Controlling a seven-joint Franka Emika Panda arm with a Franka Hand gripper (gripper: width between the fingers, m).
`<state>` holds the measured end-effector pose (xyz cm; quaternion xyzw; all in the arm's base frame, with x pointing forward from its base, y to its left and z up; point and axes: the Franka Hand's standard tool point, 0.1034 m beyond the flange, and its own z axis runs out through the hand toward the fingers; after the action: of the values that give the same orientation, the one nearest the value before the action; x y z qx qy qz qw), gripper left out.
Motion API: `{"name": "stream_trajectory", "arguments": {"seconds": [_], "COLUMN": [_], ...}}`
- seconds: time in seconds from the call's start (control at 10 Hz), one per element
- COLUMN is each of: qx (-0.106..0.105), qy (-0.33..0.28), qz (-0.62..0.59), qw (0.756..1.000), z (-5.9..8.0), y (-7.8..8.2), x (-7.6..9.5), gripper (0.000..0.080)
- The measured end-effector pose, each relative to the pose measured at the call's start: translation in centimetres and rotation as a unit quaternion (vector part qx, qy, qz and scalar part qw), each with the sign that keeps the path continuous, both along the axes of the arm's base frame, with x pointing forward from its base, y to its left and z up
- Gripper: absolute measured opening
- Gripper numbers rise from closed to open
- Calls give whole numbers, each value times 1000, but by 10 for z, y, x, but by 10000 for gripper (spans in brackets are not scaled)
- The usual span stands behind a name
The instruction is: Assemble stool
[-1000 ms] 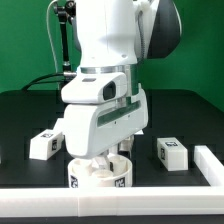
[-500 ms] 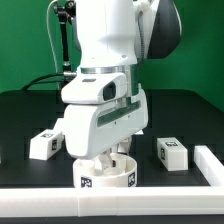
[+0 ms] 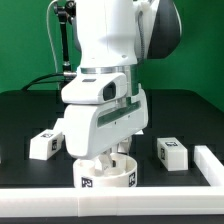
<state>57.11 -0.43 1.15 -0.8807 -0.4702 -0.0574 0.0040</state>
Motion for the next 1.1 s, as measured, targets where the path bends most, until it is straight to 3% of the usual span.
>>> {"name": "stream_trajectory", "arguments": {"seconds": [0.4,1.1], "qx": [2,9], "qy": [13,25], "qz": [28,0], "qw": [1000,1000], "z": [0,1], "y": [35,71], "x": [21,24], "gripper": [315,317]}}
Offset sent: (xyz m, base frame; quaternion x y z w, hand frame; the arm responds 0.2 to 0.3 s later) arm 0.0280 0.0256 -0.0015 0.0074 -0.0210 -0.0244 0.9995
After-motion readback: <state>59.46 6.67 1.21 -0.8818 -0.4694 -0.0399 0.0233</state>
